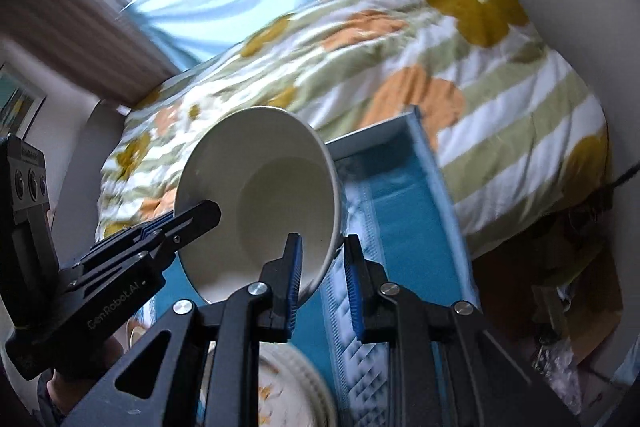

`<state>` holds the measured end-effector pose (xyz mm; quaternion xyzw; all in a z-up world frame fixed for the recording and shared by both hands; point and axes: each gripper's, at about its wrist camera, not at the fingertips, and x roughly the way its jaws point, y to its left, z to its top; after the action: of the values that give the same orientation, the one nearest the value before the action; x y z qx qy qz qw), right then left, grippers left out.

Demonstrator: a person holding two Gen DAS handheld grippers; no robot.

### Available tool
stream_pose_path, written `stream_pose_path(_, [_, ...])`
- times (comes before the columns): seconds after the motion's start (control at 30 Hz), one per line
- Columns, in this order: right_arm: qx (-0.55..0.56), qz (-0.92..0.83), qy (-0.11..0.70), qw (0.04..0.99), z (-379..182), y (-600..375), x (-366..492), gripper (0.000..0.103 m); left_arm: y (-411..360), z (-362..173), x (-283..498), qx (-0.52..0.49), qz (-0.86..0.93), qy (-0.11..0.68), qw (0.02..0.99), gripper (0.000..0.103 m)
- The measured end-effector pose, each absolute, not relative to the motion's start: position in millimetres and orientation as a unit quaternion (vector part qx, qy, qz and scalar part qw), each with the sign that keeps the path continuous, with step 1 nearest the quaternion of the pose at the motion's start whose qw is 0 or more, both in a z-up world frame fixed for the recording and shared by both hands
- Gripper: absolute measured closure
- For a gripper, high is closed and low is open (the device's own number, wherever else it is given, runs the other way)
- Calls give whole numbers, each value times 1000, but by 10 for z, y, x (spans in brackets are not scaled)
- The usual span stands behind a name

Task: Organize plates and bowls
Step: 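Carry the white bowl and lower it into the cream bowl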

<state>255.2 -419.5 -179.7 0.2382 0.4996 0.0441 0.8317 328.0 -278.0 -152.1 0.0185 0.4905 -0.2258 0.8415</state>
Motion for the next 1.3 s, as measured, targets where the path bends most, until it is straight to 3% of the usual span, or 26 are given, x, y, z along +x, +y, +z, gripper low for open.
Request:
stream_pose_path(0.43, [147,200,508,825,-1470,-2631,1937,83,-955,-1199,1964,-50,-64,470,879,95])
stream_pose_path(0.83, [110,249,538,798,-1745,-1092,1788,83,634,-1504,1599,-74,-19,492,867,95])
stream_pose_path(1.3, [108,181,593,777,-2446,-562,1788,84,935,-2288,1766,-34,-69,556,828,95])
